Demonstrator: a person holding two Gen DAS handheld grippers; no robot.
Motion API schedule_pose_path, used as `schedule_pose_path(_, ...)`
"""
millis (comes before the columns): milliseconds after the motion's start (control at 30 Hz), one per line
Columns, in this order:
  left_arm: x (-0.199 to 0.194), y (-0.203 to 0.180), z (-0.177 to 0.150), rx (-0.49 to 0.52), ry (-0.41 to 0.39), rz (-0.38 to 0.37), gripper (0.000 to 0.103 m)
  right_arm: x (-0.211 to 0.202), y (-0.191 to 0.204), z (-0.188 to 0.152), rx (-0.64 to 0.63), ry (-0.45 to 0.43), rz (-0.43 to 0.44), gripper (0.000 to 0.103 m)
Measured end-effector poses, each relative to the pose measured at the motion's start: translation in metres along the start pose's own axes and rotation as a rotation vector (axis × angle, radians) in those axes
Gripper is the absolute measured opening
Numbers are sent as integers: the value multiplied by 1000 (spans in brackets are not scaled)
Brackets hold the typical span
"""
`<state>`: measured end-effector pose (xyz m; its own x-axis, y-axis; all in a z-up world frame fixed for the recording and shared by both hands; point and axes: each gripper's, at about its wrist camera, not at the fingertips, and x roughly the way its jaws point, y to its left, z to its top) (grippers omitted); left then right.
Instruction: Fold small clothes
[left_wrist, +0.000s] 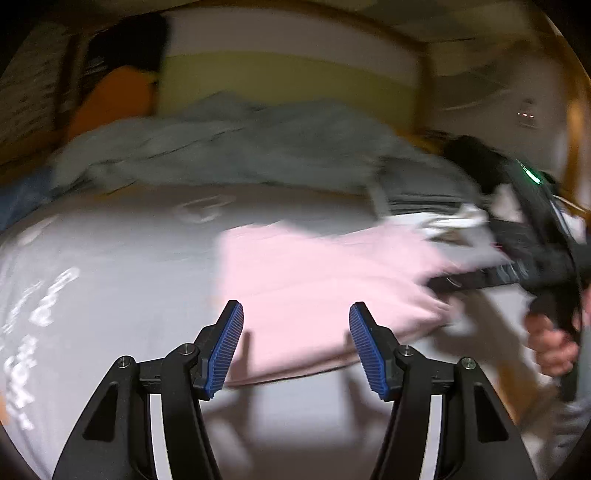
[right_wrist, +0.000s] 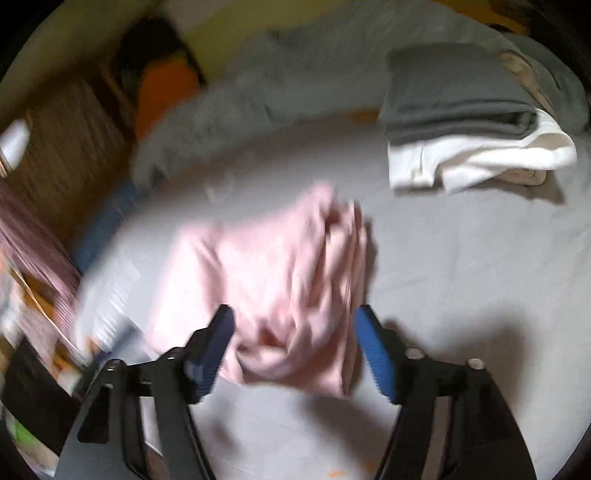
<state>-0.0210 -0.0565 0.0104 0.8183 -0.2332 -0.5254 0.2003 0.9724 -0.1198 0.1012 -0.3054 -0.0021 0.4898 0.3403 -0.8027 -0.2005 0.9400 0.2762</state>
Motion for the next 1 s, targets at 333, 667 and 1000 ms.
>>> schedule_pose_path(333,28,22,-31,67,141,163,62,-5,-46,-17,192,-33,-116,76)
schedule_pose_path(667,27,26,-40,52,118,153,63,-36,-44,-18,140,-193,-111,76)
schedule_pose_path(1000,28,30,-42,21,115,136,64,7,-41,20,89,-84,-81,76)
